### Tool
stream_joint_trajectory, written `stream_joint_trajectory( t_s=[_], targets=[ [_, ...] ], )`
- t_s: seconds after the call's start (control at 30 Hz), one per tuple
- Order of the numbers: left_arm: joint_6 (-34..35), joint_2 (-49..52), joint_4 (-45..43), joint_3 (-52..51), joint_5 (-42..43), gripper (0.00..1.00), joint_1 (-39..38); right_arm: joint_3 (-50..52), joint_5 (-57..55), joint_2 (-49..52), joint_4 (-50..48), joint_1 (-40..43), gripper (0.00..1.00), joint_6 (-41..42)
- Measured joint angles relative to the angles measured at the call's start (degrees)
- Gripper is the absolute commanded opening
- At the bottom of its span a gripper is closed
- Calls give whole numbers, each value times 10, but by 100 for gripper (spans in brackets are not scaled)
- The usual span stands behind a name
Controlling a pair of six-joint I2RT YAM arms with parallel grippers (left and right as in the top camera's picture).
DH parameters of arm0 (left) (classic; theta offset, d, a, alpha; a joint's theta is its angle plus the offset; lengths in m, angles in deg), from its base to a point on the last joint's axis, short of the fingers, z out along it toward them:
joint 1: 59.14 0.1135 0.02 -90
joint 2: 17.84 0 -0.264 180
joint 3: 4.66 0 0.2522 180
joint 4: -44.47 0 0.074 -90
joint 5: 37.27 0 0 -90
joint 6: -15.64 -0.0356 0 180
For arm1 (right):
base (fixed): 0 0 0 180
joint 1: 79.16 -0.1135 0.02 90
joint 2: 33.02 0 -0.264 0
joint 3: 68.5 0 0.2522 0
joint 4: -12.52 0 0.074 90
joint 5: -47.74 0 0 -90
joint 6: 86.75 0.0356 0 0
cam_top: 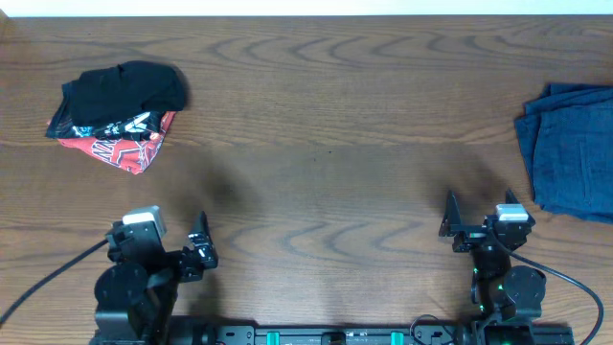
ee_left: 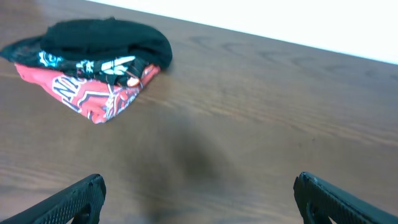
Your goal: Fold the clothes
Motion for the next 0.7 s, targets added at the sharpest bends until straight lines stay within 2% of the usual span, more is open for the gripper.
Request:
stream_joint_trajectory(
  t_s=[0.47, 0.7],
  targets=[
    [-13, -120, -206, -195, -6, 98, 3, 0, 0, 0, 0, 0, 99, 0],
    [-35, -128, -330, -251, -6, 98, 10, 0, 0, 0, 0, 0, 99, 0]
  ],
)
